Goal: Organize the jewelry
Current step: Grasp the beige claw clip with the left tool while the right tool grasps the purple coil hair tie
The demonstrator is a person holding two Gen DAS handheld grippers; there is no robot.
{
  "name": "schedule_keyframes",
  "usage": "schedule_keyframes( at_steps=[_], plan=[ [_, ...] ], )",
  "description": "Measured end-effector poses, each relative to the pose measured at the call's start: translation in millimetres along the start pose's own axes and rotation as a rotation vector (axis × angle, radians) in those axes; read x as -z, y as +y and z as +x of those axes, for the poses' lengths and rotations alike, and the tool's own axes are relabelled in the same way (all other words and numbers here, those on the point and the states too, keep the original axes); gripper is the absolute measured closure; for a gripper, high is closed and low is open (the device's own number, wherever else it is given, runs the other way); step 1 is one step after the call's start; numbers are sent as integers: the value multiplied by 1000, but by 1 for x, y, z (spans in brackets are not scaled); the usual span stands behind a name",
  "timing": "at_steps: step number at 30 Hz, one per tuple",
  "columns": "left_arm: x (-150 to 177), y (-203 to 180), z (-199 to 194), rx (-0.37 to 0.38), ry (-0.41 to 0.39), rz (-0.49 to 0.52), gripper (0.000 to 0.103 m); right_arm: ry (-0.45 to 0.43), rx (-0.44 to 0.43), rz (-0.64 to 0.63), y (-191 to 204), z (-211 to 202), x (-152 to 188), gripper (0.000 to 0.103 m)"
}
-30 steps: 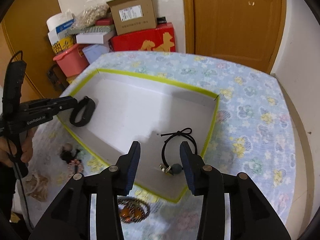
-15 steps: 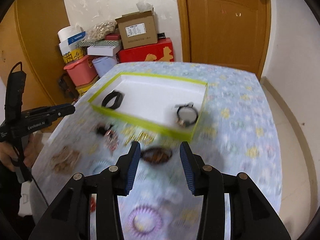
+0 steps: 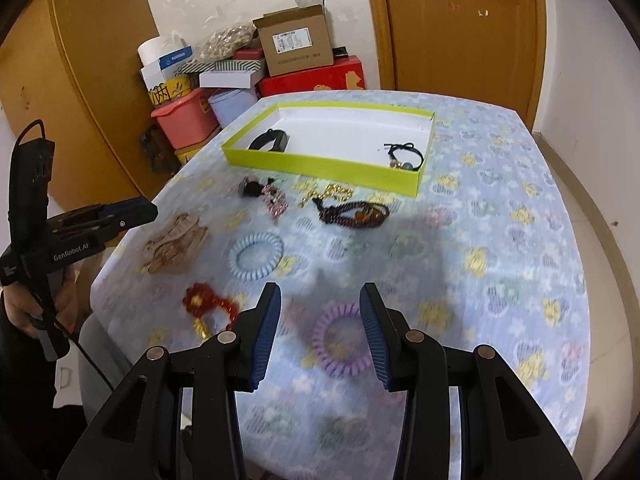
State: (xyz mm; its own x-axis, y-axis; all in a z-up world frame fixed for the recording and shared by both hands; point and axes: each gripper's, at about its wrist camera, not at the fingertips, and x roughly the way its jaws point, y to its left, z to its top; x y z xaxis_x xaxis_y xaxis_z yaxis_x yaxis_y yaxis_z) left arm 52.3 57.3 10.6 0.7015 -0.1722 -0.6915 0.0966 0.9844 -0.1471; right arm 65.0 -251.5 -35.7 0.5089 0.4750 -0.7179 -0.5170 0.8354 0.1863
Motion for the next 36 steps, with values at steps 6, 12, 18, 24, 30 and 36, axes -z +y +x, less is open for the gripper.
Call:
schedule_keyframes(
  at_steps=[6,12,18,24,30,36],
  plan=[
    [13,-2,-1,13,6,10,57,23,0,-14,5,2,11,61],
    [21,-6,6,34,19,28,55,40,7,-11,4,7,18,56],
    [23,-13,10,5,10,77,52,70,21,18,-5,16,26,56],
    [23,-11,9,-24,2,86,52,71,45,52,-14,21,26,56],
    [23,-9,13,-32,1,103,50,93,80,73,-22,33,25,56],
    [22,-7,13,-17,-6,127,50,92,93,65,-23,37,22,56]
  ],
)
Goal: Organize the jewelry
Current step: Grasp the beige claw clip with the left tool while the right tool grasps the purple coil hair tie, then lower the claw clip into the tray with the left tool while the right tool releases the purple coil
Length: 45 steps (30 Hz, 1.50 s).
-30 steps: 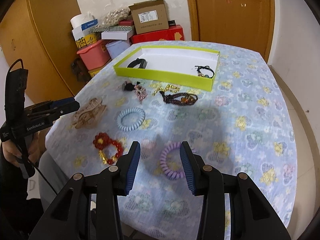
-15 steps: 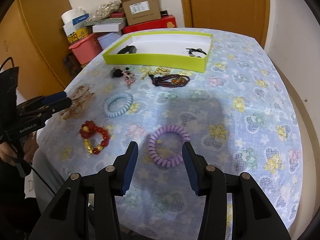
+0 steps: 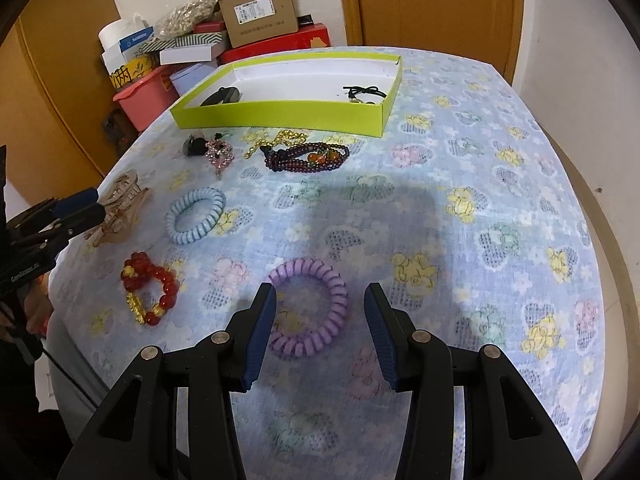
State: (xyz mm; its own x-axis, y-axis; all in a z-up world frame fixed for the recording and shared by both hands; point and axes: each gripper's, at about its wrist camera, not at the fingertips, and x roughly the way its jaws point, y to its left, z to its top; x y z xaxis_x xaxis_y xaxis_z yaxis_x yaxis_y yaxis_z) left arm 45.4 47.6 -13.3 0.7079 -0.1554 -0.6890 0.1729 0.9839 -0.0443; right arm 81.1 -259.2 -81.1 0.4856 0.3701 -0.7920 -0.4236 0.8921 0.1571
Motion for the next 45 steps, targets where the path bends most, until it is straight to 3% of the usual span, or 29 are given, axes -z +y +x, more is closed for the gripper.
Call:
schedule_keyframes(
  at_steps=[14,18,22,24,45],
  plan=[
    [2,5,16,36,38,2,44,-2,11,-14,0,3,-3,56],
    [5,3,19,17,39,4,52,-1,30,-29,2,5,-4,58],
    [6,-1,19,-4,31,6,55,-1,52,-33,1,5,-4,88],
    [6,-2,18,-13,27,-2,56,0,53,-33,0,5,-4,92],
    [-13,-15,-6,12,-34,-52,57,-84,-1,-50,8,-26,-15,94]
  ],
)
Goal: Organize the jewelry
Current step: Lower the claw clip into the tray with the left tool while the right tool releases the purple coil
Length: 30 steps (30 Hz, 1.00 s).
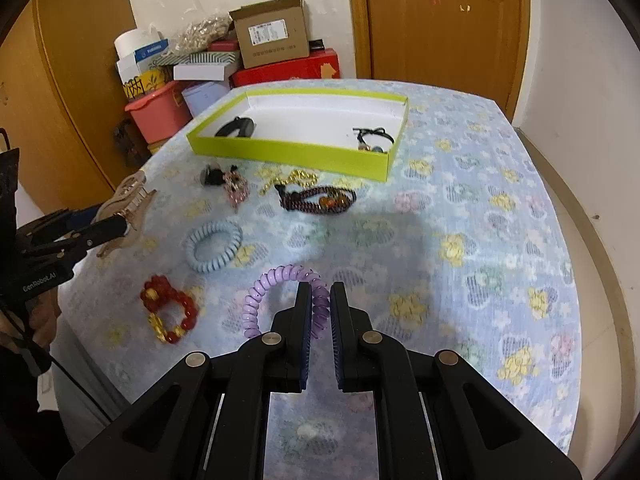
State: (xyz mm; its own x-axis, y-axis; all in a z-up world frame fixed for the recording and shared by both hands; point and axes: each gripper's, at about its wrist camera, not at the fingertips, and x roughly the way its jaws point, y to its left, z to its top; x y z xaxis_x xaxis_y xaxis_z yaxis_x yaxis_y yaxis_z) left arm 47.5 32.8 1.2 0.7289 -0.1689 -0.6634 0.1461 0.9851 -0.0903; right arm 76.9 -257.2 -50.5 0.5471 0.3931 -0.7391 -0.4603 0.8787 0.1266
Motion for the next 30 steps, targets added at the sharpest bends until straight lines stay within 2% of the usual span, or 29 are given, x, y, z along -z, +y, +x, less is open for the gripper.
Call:
schedule_keyframes(
  at_steps=[9,17,24,30],
  plan=[
    [-37,5,14,-11,-4,-26,57,-58,-9,-23,-3,-3,-38,94],
    [-88,26,40,-18,-23,-47,57,-77,-24,-22,-18,20,-87,94],
    [-135,46,83,-34,-1,-69,56,-78,-11,-25,-31,48,-127,94],
    [-154,55,133,-63,62,-77,56,-68,-10,-23,-42,76,-153,94]
  ],
)
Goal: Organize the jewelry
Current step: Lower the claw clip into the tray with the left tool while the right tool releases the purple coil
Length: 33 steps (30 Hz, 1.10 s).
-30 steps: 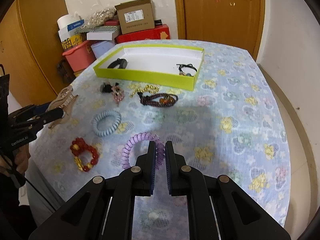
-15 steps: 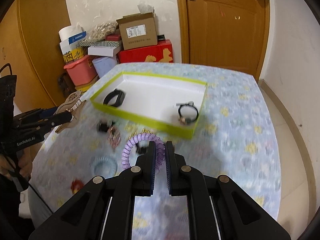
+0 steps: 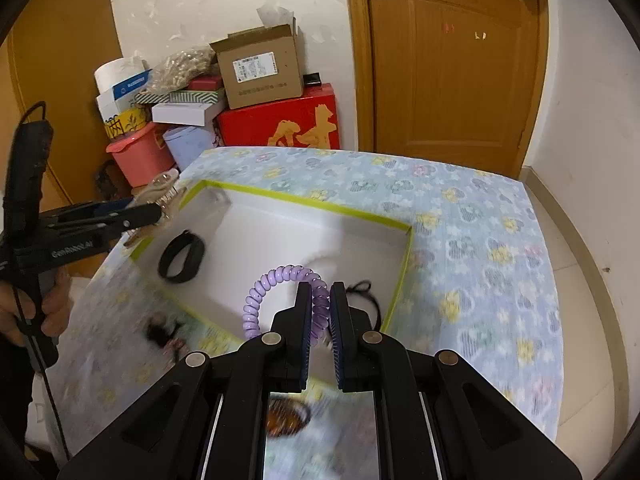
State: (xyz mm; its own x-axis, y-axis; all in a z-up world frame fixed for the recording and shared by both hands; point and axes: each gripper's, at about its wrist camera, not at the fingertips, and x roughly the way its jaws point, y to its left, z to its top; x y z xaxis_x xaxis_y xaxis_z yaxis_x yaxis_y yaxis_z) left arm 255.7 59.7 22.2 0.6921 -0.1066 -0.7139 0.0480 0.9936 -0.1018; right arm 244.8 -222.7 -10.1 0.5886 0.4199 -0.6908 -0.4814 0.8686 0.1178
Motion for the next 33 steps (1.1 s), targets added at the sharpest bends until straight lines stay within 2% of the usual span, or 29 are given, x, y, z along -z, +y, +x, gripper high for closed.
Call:
schedule_keyframes(
  at_steps=[9,18,24,25,29,33],
  plan=[
    [-5,9,47,-35,63,2,56,50,3,43,-25,53,-23,94],
    [-9,10,60,-49,73,25,57,108,50,55,-38,92,-28,94],
    [-13,6,64,-60,74,54,57,134,56,38,-35,96,-27,93],
    [-13,5,64,-62,75,59,57,135,57,35,-34,96,-27,91],
    [-13,4,62,-49,74,60,56,125,50,23,-31,88,-25,74],
    [-12,7,54,-25,63,37,55,110,59,14,-27,77,-23,68]
  ],
)
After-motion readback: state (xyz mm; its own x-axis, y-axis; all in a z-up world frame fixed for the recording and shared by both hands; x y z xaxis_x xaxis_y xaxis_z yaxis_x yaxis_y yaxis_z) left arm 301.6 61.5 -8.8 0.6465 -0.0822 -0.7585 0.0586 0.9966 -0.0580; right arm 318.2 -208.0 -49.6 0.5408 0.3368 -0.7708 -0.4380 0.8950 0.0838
